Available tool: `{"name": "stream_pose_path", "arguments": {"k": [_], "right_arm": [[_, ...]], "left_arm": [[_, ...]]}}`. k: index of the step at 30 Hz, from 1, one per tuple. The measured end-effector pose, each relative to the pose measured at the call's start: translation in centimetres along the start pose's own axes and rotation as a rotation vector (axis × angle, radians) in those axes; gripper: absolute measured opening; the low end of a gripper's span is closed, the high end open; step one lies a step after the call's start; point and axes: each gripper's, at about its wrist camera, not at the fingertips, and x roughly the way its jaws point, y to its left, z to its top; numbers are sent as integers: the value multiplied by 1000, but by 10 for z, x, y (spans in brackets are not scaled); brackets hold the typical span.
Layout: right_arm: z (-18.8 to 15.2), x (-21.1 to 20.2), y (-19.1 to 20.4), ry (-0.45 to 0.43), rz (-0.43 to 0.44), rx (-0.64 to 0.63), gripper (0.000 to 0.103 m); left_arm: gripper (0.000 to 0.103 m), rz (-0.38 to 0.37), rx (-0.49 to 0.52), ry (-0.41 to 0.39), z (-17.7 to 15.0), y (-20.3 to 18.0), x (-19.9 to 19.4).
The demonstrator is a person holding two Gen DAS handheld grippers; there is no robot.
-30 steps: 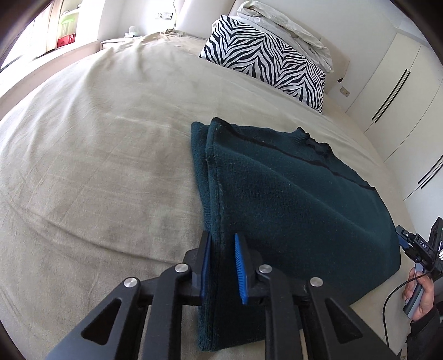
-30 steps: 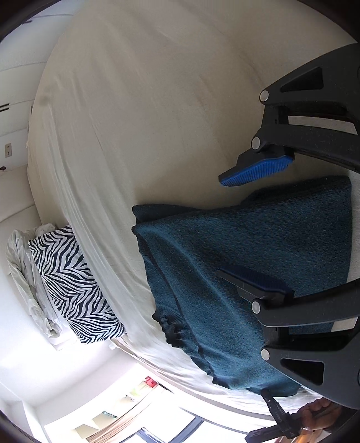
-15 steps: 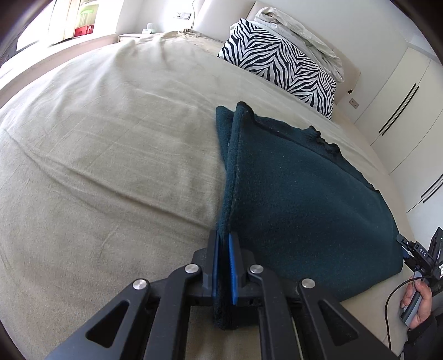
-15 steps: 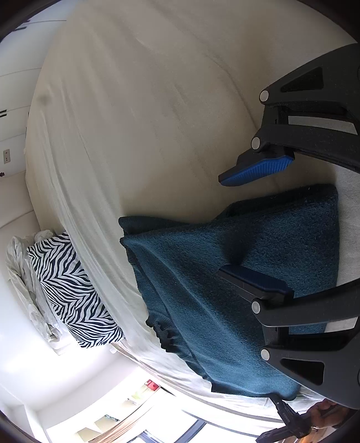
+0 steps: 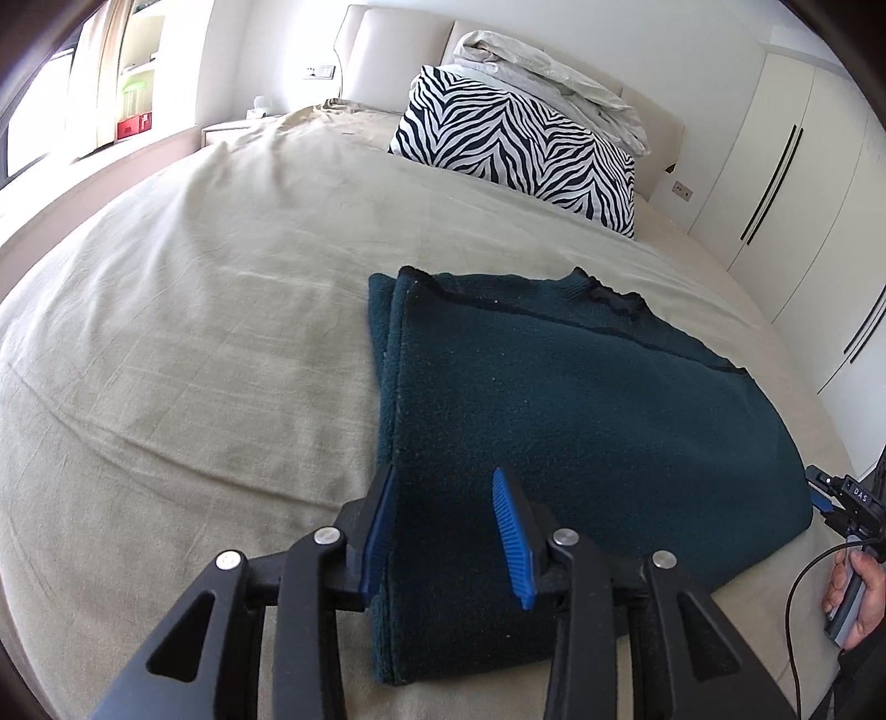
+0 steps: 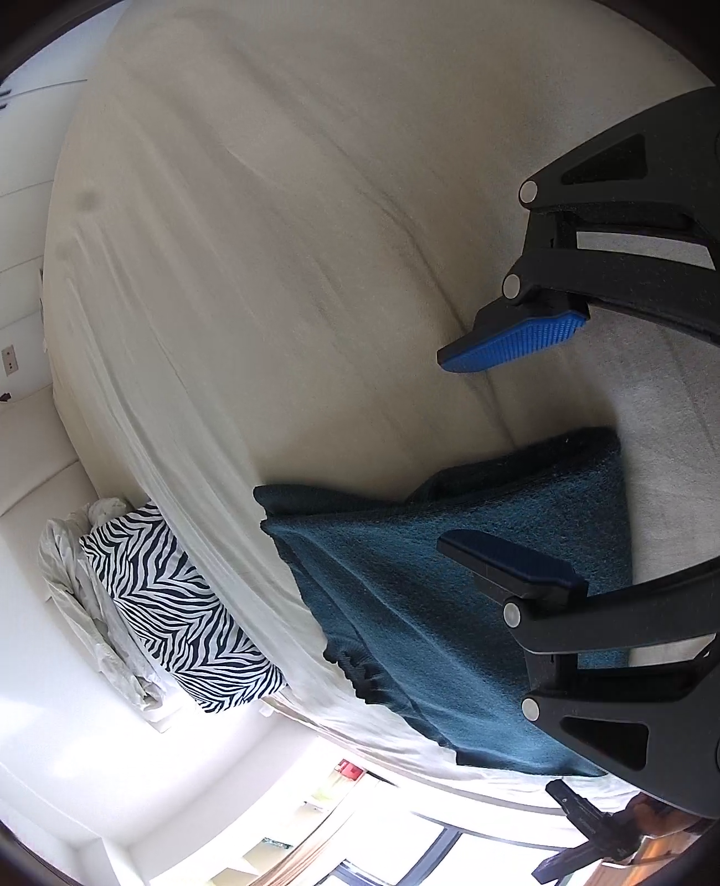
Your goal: Fold small clothes
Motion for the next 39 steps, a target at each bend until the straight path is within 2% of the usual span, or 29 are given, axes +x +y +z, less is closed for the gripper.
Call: {"name": "stream_pose_path", "arguments": {"k": [2, 5, 7, 8, 10, 11, 13, 22, 25, 28, 29, 31, 33, 34, 35, 36, 37, 38, 39], "right_arm": [[-4, 4, 4, 16, -24, -38, 58], [-8, 6, 7, 44, -46, -65, 56], [-10, 4, 7, 52, -28, -64, 40], [-11, 2, 8, 53, -18, -68, 27], [-15, -4, 15, 32, -27, -105, 16], [-17, -6, 20, 26, -37, -132, 7], [-21, -11, 27, 10, -64, -159, 6], [-31, -17, 11, 43, -81, -108, 2], [-34, -13, 1, 71, -106, -84, 0], [-36, -8, -4, 97, -97, -81, 0], [-35, -11, -3, 91, -97, -79, 0], [-30, -28, 1, 22, -106, -71, 0], [-21, -48, 10, -56, -80, -65, 2], [-15, -54, 17, -80, -57, -76, 4], [-8, -57, 26, -95, -39, -97, 11], [-1, -56, 37, -99, -23, -120, 25], [8, -52, 49, -97, 6, -138, 35], [16, -46, 62, -95, 56, -148, 61], [25, -39, 76, -93, 114, -153, 70]], "left_arm": [[42, 37, 35, 57, -6, -5, 18], [42, 35, 44, 53, -8, -6, 19], [43, 19, 37, 55, -8, -4, 18], [43, 16, 37, 55, -8, -4, 19], [46, 18, 45, 53, -9, -5, 19], [49, 17, 53, 51, -10, -7, 19], [51, 23, 71, 49, -11, -10, 21], [51, 12, 73, 44, -15, -9, 21], [51, 8, 68, 45, -15, -8, 21], [51, 12, 70, 51, -14, -9, 19], [51, 12, 67, 53, -13, -10, 17], [53, 0, 48, 40, -7, -10, 8], [54, -18, 26, 4, 4, -9, -2], [59, -25, 22, -18, 12, -9, -6], [64, -28, 25, -37, 22, -11, -7], [64, -35, 30, -54, 32, -14, -6], [64, -47, 38, -68, 43, -18, -3], [65, -57, 52, -87, 54, -24, 1], [66, -63, 68, -108, 64, -29, 5]]}}
